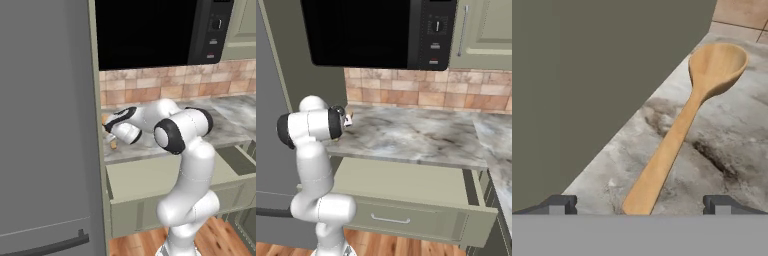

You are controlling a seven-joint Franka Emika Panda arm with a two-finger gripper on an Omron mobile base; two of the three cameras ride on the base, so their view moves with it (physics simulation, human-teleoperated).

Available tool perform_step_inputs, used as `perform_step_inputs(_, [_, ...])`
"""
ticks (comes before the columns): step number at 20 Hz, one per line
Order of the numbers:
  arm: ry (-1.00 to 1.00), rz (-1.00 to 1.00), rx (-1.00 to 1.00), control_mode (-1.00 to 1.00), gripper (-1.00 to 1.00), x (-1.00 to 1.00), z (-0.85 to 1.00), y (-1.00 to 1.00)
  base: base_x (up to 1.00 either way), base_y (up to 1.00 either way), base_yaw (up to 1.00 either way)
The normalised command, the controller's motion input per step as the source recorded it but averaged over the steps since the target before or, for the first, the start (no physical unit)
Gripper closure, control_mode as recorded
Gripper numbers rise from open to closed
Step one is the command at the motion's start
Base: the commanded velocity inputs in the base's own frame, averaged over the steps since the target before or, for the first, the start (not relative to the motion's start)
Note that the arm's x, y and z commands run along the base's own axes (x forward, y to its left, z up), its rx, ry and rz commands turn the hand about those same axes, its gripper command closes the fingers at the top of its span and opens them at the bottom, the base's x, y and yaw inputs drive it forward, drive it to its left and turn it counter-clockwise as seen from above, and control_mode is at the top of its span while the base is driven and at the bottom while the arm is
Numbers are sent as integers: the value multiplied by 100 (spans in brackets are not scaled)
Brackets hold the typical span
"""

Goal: Organize the utensils by type. Pick up the wooden spoons from the counter and place them in the open cabinet. Then pick up the metallic utensils from the counter and place them in the open drawer.

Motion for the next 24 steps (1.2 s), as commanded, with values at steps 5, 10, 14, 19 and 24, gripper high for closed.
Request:
perform_step_inputs(5, [0,0,0,-100,-100,32,-37,0,0,0,0])
perform_step_inputs(10, [0,0,0,-100,-100,35,-41,0,0,0,0])
perform_step_inputs(14, [0,0,0,-100,-100,37,-37,1,0,0,0])
perform_step_inputs(19, [1,-1,-3,-100,-100,37,-29,26,0,0,0])
perform_step_inputs(24, [2,-1,-5,-100,-100,32,-26,41,0,0,0])
